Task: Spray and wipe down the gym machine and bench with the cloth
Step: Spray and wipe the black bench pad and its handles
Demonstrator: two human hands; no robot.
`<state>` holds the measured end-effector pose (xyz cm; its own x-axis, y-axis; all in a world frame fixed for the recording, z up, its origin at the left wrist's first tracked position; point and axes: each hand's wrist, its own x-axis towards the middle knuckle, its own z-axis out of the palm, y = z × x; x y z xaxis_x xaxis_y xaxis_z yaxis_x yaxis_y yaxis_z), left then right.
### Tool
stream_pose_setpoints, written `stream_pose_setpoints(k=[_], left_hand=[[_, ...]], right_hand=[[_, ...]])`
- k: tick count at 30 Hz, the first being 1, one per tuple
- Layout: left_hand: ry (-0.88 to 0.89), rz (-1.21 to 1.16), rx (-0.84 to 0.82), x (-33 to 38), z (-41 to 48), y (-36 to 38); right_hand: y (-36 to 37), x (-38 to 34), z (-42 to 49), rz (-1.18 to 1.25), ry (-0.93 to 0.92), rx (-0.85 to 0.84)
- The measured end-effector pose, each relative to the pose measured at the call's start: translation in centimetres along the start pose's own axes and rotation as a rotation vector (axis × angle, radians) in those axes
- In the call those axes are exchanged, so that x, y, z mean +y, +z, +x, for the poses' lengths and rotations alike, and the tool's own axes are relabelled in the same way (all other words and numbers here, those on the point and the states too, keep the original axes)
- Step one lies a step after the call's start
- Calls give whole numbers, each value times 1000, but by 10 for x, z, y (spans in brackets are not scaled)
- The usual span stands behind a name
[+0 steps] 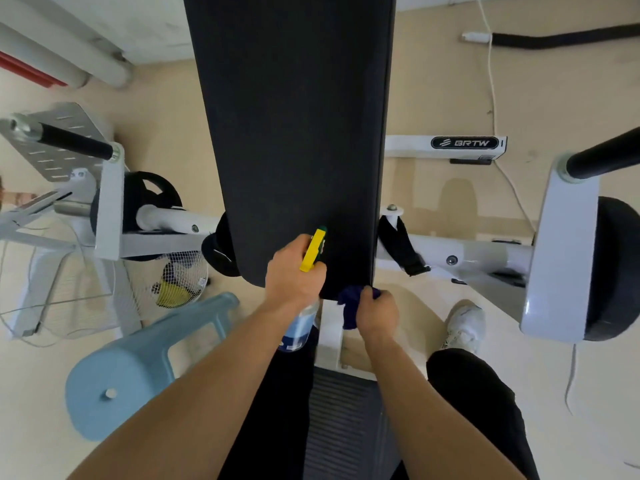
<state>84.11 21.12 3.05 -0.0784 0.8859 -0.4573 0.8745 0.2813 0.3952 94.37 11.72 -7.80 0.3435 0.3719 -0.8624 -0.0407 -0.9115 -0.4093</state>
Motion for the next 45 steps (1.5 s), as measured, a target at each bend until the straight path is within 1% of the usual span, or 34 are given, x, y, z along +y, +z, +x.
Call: stream_pose_setpoints(k=[2,3,4,6,9,10,12,13,16,17,19,20,24,27,30,33,34,36,40,43,45], left_hand=[[19,-25,-14,4,3,-4],[27,-36,-17,5,4,-5],[33,-47,-17,5,5,-6],[46,-62,-29,6,8,-9],[85,-54,-50,1,11,-11],[99,-50,-47,-1,13,-13],[129,-43,-41,-5,15,-15],[145,-44,-44,-5,16,-17],[197,-60,-59,3,15,-20],[218,-69,-77,9,14,-20],[258,-79,-132,28,11,-21],[280,-86,-161,38,11,-20],[424,-129,-263,84,7,-14],[514,-159,-322,123,6,-8],[636,-176,-383,157,4,-1],[729,-161,-424,182,0,3],[746,-158,-431,187,-1,6],[753,-138,-423,194,-1,11],[748,-116,-355,199,1,21],[755,-124,-373,197,0,23],[773,-141,-378,195,-2,21]], right_hand=[[-14,-23,-3,175,-46,183],[-16,-33,-2,239,-85,248],[-17,-44,-1,254,-116,275],[-6,-56,0,214,-133,265],[15,-47,-8,112,-186,300],[21,-38,-12,54,-201,298],[25,-26,-15,-27,-172,255],[22,-27,-15,-57,-152,212],[-2,-43,-10,-275,-88,33],[-14,-54,-12,-275,-41,-15],[-41,-72,-20,-162,17,-69],[-54,-81,-26,-60,8,-55],[-111,-107,-63,547,-142,60],[-162,-117,-79,902,-216,171],[-208,-113,-82,1172,-248,278],[-239,-105,-86,1306,-255,381],[-246,-101,-89,1307,-282,407],[-253,-96,-94,1229,-353,454],[-253,-89,-101,962,-420,572],[-248,-97,-100,752,-557,639],[-243,-112,-96,680,-641,664]])
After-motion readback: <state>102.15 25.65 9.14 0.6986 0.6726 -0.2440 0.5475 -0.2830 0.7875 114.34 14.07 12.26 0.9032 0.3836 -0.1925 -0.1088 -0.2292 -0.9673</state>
